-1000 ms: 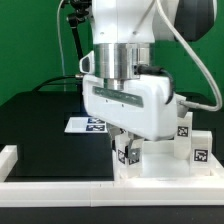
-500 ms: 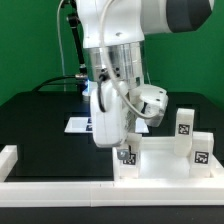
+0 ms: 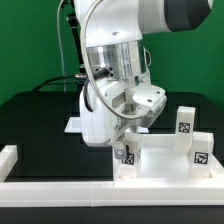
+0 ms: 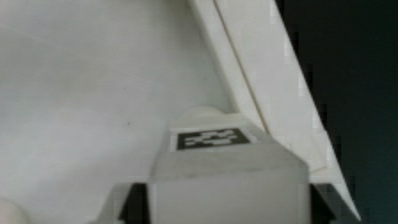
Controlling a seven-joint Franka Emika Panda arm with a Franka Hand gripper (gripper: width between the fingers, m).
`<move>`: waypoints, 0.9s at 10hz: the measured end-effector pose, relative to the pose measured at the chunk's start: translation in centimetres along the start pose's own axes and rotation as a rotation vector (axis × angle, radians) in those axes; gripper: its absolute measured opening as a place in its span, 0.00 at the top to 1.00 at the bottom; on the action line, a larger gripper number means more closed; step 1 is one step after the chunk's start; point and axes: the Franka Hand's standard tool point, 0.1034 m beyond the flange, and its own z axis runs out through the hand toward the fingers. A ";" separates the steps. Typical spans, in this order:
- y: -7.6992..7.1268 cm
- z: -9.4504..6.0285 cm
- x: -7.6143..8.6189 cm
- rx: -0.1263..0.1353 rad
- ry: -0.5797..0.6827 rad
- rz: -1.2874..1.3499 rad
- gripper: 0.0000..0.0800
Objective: Assemble square table
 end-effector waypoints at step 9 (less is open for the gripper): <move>1.5 -6.3 -3.3 0.006 -0.078 -0.006 0.19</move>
Offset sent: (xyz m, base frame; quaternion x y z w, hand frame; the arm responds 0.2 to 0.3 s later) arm 0.0000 0.0000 0.0000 0.0000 0.0000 0.0000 1.0000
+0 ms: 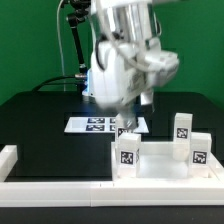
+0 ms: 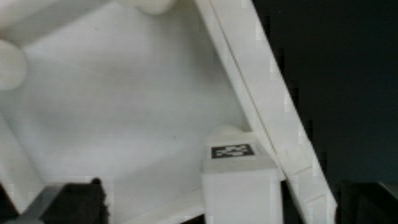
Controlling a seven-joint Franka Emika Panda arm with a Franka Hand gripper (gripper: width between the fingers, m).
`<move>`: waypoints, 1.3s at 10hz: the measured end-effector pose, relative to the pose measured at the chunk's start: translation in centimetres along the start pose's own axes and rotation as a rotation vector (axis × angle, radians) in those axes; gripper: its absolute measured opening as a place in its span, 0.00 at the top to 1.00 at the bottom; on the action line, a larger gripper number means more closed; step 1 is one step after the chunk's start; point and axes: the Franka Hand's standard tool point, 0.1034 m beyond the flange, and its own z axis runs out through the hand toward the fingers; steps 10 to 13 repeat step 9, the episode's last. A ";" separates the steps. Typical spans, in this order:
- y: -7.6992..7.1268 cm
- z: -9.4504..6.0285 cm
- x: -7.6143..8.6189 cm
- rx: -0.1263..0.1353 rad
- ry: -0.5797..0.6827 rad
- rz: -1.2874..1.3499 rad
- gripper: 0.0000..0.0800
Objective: Assemble square table
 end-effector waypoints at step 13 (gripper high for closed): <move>0.0 0.2 0.0 -0.006 0.007 -0.010 0.19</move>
Offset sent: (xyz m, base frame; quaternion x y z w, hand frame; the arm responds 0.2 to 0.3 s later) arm 0.0000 0.0000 0.0000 0.0000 0.0000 0.0000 1.0000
